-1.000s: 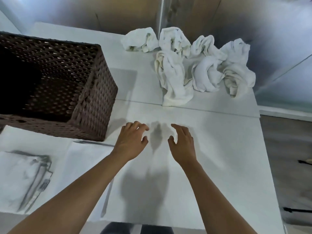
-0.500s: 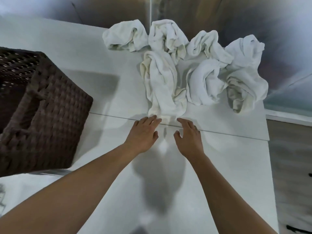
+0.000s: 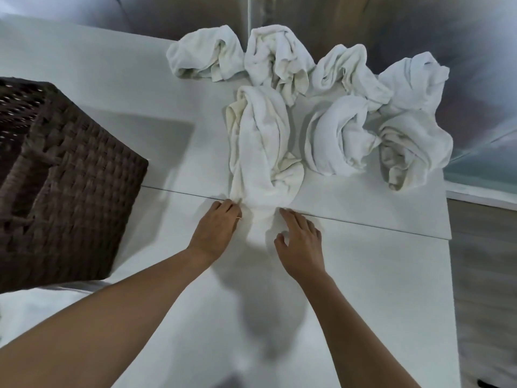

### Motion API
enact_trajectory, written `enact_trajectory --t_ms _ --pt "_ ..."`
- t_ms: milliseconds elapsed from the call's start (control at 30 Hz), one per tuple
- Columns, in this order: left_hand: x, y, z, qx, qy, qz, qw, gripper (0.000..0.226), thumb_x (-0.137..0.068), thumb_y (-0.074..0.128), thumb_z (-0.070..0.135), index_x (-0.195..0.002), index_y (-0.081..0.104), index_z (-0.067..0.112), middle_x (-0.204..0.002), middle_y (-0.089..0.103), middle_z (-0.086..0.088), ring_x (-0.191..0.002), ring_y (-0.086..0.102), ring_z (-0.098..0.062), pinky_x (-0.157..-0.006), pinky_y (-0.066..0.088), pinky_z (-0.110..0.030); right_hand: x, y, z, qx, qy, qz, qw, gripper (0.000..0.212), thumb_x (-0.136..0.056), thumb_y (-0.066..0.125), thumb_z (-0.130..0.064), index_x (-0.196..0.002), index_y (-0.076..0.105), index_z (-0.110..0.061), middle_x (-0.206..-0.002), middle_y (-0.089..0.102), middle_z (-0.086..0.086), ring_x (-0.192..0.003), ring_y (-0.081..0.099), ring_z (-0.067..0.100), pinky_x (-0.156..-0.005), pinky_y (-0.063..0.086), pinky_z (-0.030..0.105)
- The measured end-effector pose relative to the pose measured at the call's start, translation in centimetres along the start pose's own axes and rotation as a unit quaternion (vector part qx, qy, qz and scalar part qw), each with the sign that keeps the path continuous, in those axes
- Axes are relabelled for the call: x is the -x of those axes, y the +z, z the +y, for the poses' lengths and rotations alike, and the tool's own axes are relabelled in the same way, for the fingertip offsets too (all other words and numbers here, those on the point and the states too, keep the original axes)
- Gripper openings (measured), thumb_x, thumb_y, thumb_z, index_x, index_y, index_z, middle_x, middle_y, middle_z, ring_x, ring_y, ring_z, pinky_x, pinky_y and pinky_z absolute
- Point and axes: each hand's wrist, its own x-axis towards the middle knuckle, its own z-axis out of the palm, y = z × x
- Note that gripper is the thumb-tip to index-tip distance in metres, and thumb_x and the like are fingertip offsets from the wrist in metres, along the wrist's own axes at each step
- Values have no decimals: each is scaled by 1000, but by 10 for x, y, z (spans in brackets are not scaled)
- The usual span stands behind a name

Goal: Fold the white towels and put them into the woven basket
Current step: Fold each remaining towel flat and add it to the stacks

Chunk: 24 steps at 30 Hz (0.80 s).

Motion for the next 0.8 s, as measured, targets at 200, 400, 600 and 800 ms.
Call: enact_trajectory --t_ms 200,400,600,800 --pt "38 -26 21 57 33 12 998 14 -100 46 24 -103 58 17 -102 60 2 -91 48 -22 -80 47 -36 29 5 -25 21 58 33 998 82 -90 67 -43 -158 23 -32 -147 43 4 -133 45 25 -111 34 41" --pt "107 -61 35 87 47 -6 995 24 -102 38 31 -109 58 19 -109 55 7 -99 44 -16 -80 40 -25 51 7 -53 95 43 99 990 58 -87 75 -34 -140 53 -25 -142 49 13 -125 51 33 -106 39 45" --pt "174 -95 23 156 21 23 987 11 -103 44 31 -107 53 25 -99 50 18 -77 53 -9 -70 52 -33 98 2 -70 83 26 147 985 18 -92 60 -13 -109 59 -15 -87 67 -1 -87 65 25 -96 41 40" --pt "215 -134 6 236 13 92 967 7 -104 46 25 -103 50 31 -92 49 13 -74 58 -15 -65 59 -38 173 -13 -90 -87 -19 165 982 22 -95 52 -2 -97 44 -22 -61 50 -8 -57 51 17 -57 37 32"
